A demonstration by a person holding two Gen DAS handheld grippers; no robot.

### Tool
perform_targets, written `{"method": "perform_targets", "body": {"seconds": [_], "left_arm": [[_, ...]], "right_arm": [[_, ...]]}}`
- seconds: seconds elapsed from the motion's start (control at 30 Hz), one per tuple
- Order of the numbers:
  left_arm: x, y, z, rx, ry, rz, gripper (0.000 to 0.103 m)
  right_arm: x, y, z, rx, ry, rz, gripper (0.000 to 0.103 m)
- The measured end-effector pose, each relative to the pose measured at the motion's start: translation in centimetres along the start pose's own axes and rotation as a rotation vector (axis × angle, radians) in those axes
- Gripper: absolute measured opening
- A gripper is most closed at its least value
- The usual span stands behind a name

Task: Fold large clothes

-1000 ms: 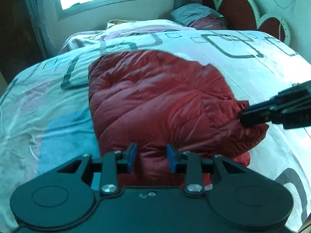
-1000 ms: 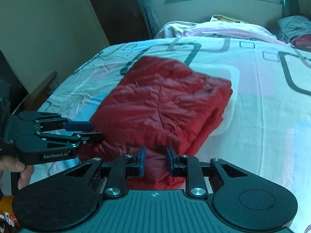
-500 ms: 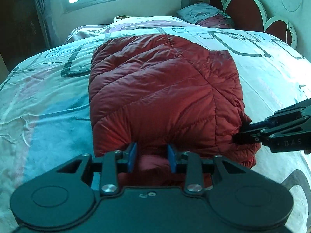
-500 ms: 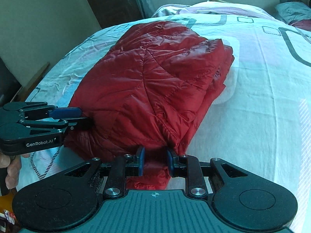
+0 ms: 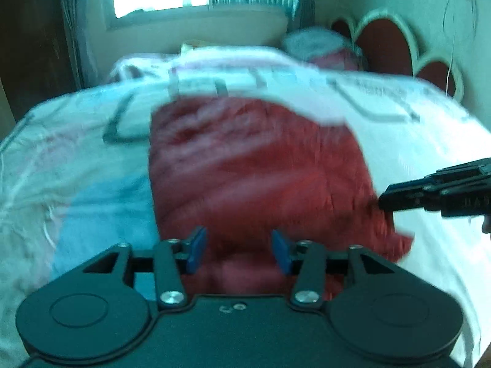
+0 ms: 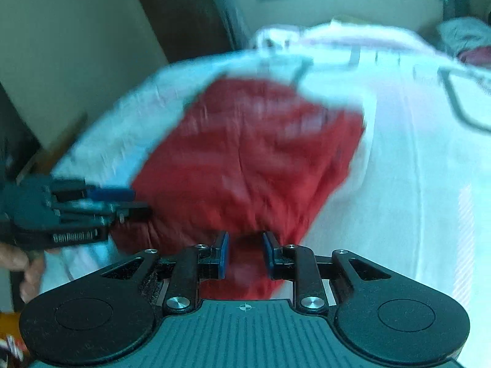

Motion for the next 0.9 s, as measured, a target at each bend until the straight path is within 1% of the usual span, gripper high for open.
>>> {"method": "perform_targets", "body": {"seconds": [0.07, 0.17, 0.23, 0.3, 0.37, 0.47, 0.53, 0.6, 0.63, 0.7, 0.77, 0.9], "left_arm": [[-2.3, 0.6, 0.0, 0.001, -0.037, -0.005, 0.048], [-6.6, 1.3, 1.1, 0.007, -0.085, 0.001, 0.047], [-9.4, 1.8, 2.7, 0.001, -0.096, 0.007, 0.047], [-11.7, 2.6, 4.9, -0.007, -0.086, -0.003, 0.045], [-13.5, 3.5, 7.3, -0.004, -0.061, -0.021, 0.044], [-15.3, 5.1, 9.6, -0.001, -0.048, -0.049, 0.043], [-16.2, 5.7, 10.8, 0.036, -0.048, -0.054, 0.043], [-16.2, 5.7, 12.4, 0.083, 0.007, -0.046, 0.043], [-16.1, 5.5, 13.3, 0.086, 0.028, -0.035, 0.043], [-15.8, 5.3, 14.6, 0.077, 0.062, -0.017, 0.044], [-15.5, 5.0, 15.2, 0.068, 0.075, -0.010, 0.044], [-15.1, 4.3, 14.9, 0.017, 0.077, 0.040, 0.043]], "right_arm": [[-2.6, -0.4, -0.7, 0.013, -0.072, -0.006, 0.024], [-6.8, -1.1, 0.5, 0.048, -0.107, -0.027, 0.024], [-9.5, -1.6, 2.1, 0.074, -0.108, -0.032, 0.024], [-12.3, -2.5, 4.3, 0.098, -0.099, -0.015, 0.024], [-14.8, -3.2, 6.3, 0.102, -0.085, 0.007, 0.024], [-17.4, -3.5, 8.4, 0.086, -0.063, 0.015, 0.024], [-18.1, -3.6, 9.4, 0.081, -0.046, 0.001, 0.024], [-18.1, -4.1, 11.0, 0.107, -0.003, -0.011, 0.024], [-17.8, -4.5, 11.9, 0.123, 0.020, -0.005, 0.024], [-16.7, -5.9, 13.5, 0.134, 0.062, 0.031, 0.024], [-15.7, -6.9, 14.6, 0.128, 0.087, 0.059, 0.024], [-15.3, -7.1, 14.5, 0.125, 0.083, 0.067, 0.024]]}}
Point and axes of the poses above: each gripper's, at about its wrist camera, not at the fingertips, and z roughly the way its jaws point, y to its left, x to its underside, the point moved 9 cm from there along z, roughly the way its jaws point, and after that the axes turned 14 degrees about y, right-handed, at the moved point
